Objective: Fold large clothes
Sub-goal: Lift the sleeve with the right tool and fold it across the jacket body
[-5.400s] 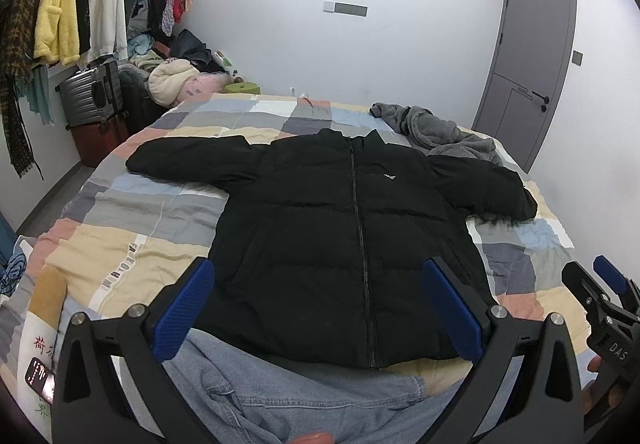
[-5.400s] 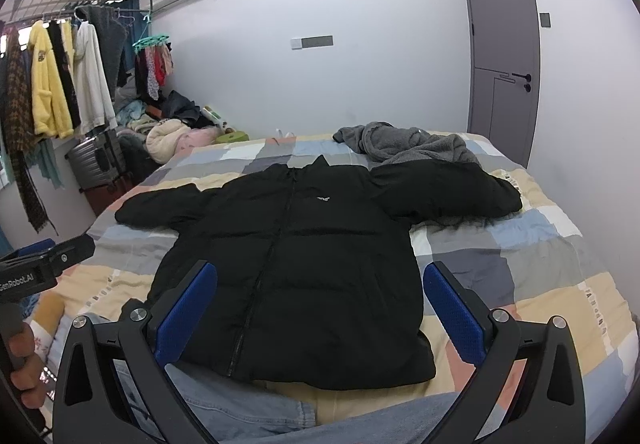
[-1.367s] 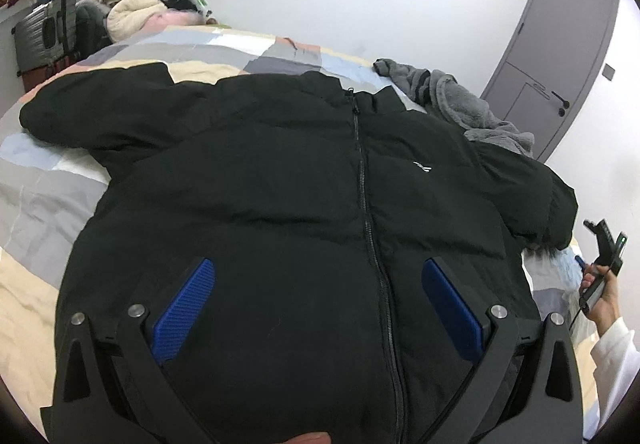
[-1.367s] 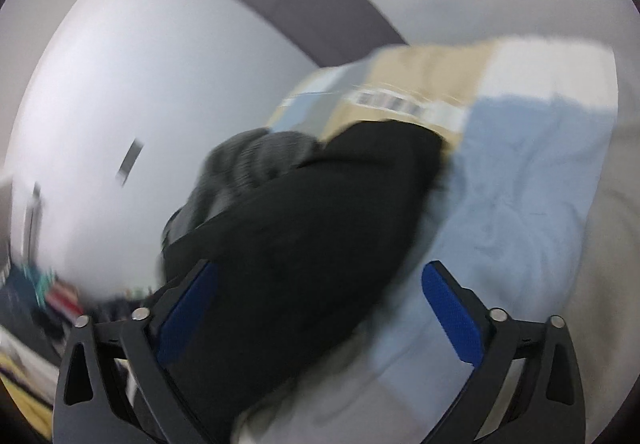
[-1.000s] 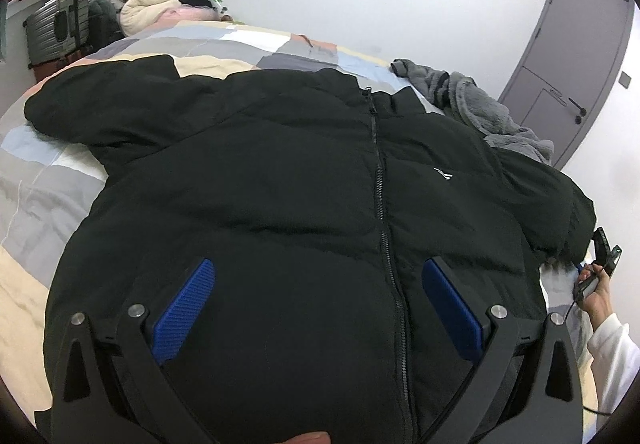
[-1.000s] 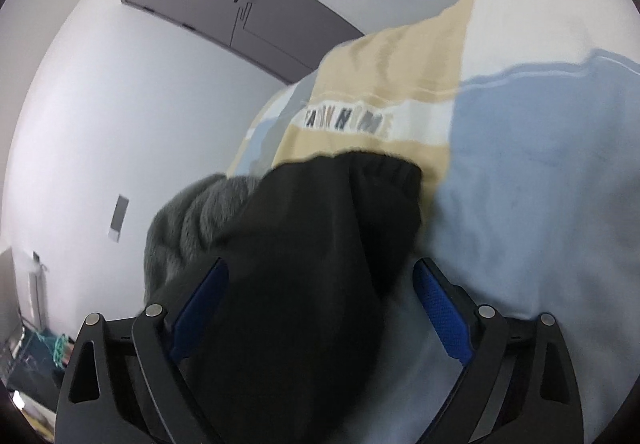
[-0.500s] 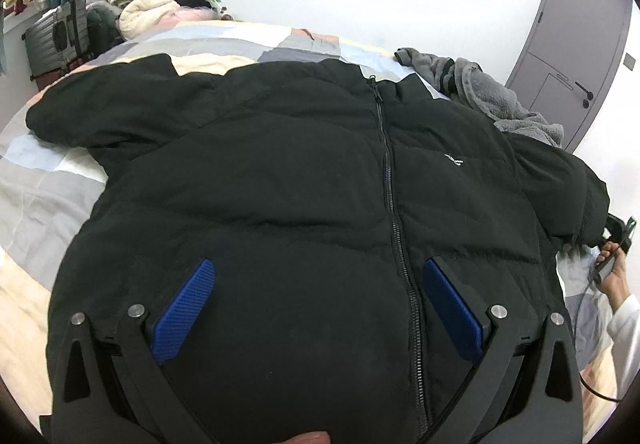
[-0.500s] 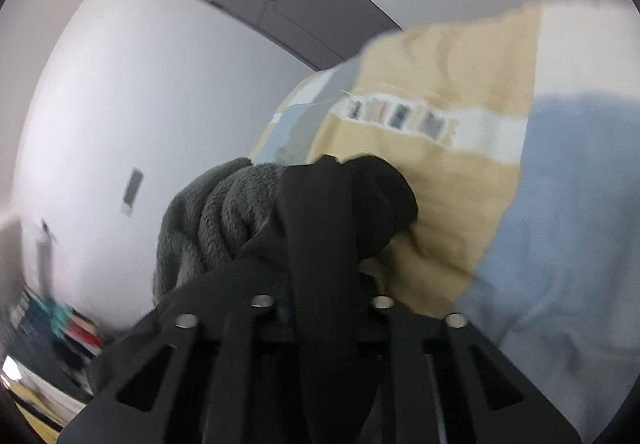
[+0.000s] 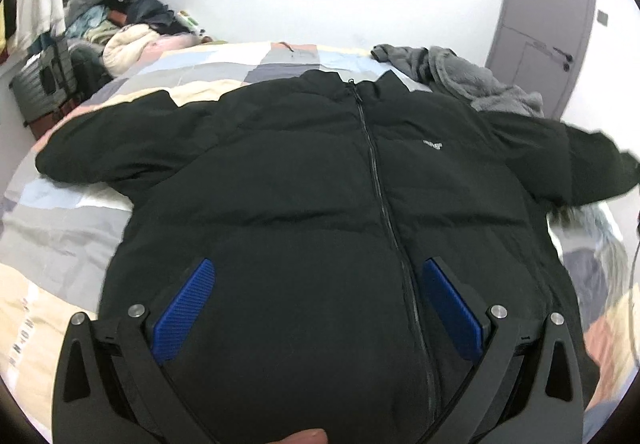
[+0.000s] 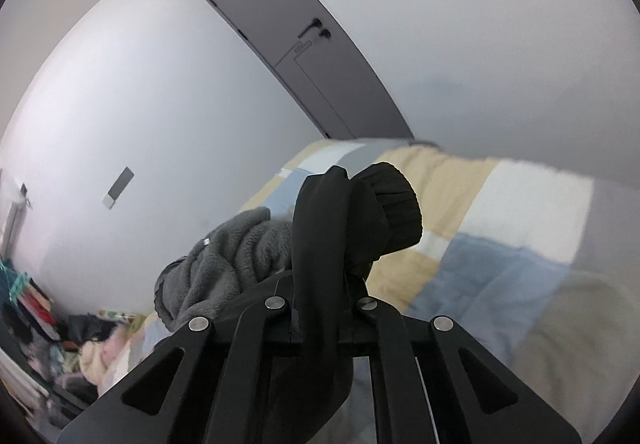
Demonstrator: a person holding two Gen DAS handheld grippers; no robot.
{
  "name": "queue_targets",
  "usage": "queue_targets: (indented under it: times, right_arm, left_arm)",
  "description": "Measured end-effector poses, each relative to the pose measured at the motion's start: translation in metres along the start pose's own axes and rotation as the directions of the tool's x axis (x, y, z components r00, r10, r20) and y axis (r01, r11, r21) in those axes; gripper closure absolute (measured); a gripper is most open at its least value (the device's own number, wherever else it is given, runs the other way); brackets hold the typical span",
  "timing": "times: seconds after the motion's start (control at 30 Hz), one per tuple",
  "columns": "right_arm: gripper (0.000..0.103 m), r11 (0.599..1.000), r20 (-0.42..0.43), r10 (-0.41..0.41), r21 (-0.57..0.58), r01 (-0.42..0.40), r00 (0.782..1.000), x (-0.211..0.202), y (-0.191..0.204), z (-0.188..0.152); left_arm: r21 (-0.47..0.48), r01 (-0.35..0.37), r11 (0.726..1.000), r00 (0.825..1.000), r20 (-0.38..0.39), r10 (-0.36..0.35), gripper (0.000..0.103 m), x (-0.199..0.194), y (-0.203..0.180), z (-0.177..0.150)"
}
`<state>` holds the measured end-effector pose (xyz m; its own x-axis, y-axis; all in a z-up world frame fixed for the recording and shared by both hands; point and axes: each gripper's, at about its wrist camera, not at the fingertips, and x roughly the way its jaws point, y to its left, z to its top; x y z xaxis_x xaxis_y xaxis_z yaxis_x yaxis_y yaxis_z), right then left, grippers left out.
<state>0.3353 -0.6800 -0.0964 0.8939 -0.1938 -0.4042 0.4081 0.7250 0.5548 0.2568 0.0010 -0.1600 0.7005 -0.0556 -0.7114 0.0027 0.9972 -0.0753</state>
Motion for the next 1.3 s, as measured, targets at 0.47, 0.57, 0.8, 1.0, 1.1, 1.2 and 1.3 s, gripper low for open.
queue_targets:
  times: [0.47, 0.57, 0.8, 1.0, 1.1, 1.2, 1.3]
  right_arm:
    - [0.100, 0.945, 0.077, 0.117, -0.315, -0.088, 0.990, -0.114, 0.187, 0.011]
    - [0.100, 0.905, 0.069, 0.189, -0.399, -0.147, 0.980, -0.136, 0.251, -0.005]
    - [0.100, 0.753, -0.043, 0.375, -0.568, -0.332, 0.926, -0.167, 0.393, -0.079]
    - [0.099, 0.569, -0.254, 0.465, -0.648, -0.506, 0.848, -0.159, 0.486, -0.187]
    - [0.099, 0.513, -0.369, 0.459, -0.633, -0.580, 0.808, -0.137, 0.516, -0.245]
    - [0.099, 0.480, -0.471, 0.439, -0.598, -0.642, 0.765, -0.115, 0.535, -0.307]
    - [0.097, 0.451, -0.556, 0.382, -0.585, -0.674, 0.738, -0.089, 0.545, -0.359]
  left_arm:
    - [0.016, -0.005, 1.000, 0.996, 0.092, 0.004, 0.000, -0.036, 0.025, 0.000]
    - [0.014, -0.016, 1.000, 0.994, 0.111, 0.015, 0.000, -0.038, 0.032, 0.002]
    - [-0.008, -0.019, 1.000, 0.989, 0.144, 0.020, 0.000, -0.044, 0.056, 0.005]
    - [-0.065, -0.041, 0.997, 0.989, 0.137, 0.049, 0.000, -0.038, 0.086, 0.008]
    - [-0.064, -0.066, 0.996, 0.989, 0.132, 0.074, 0.000, -0.033, 0.099, 0.006]
    - [-0.088, -0.077, 0.993, 0.990, 0.109, 0.086, 0.000, -0.023, 0.114, 0.002]
    - [-0.128, -0.080, 0.989, 0.991, 0.095, 0.092, 0.000, -0.017, 0.129, 0.002]
